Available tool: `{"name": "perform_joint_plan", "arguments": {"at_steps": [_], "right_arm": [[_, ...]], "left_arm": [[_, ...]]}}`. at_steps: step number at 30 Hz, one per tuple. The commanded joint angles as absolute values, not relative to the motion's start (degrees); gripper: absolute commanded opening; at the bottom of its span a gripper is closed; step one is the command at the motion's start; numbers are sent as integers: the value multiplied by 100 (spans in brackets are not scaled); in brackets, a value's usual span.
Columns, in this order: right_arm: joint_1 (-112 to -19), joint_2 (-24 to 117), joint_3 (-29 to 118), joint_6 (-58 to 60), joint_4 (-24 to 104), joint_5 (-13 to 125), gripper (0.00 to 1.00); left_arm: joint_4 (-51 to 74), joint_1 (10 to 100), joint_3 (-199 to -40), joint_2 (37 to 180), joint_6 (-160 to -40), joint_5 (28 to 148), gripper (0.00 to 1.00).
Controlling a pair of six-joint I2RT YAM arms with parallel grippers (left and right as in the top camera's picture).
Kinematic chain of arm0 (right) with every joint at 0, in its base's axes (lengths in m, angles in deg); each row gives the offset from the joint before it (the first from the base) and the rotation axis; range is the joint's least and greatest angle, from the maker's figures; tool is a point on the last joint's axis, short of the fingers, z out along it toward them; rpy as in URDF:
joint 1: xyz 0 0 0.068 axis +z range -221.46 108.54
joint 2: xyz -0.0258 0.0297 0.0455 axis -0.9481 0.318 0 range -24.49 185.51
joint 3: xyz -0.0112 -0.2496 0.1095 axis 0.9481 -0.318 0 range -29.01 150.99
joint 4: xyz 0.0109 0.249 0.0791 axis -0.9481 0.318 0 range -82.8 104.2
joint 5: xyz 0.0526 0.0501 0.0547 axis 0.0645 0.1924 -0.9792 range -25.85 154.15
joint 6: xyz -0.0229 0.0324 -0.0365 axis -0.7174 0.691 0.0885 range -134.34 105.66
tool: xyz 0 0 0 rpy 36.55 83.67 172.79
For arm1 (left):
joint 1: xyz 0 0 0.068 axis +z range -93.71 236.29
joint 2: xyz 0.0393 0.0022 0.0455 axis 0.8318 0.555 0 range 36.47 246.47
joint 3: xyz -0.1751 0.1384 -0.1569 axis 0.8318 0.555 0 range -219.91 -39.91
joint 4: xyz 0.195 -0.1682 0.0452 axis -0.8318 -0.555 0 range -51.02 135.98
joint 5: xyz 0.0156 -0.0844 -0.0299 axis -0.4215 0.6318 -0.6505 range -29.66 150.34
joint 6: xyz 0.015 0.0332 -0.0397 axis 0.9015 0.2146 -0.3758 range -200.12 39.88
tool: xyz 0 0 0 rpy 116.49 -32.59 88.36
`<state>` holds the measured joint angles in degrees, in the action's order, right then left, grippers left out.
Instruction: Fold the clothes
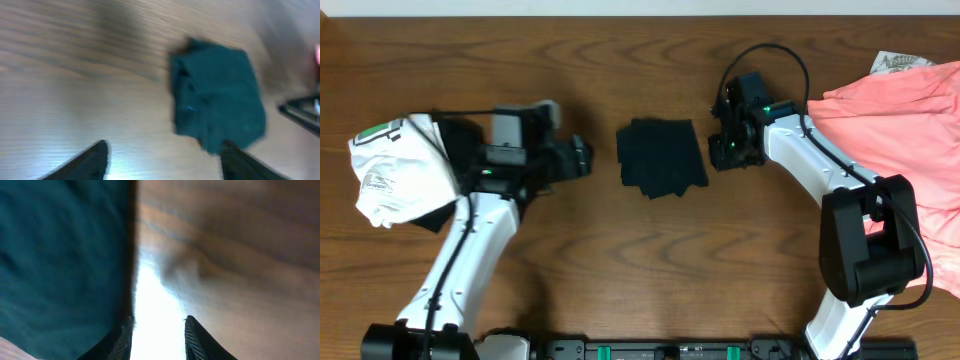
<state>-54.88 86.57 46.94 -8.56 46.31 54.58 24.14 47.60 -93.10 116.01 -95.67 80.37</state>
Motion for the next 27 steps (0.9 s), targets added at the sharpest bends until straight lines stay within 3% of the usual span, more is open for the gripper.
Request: {"name": "perform_joint_plan", "arguments": {"at_steps": [1,4,17,27], "right_arm": [[-5488,8672,4694,-974,4428,4892,33],[-5466,8677,4694,-974,4247,4669,35],[-5210,8793,4694,-1036,3654,4676,38],[-5184,9204,4694,-1014,3326,4827,37]], "left_arm": [[2416,4329,-9338,11783,-9521,8223,51],[2418,3986,-9338,12043,-9523,8223,43],[2897,3068,-9338,13079,-9823,8241,51],[3074,2974,-9338,13158,-9821,8022,53]]}}
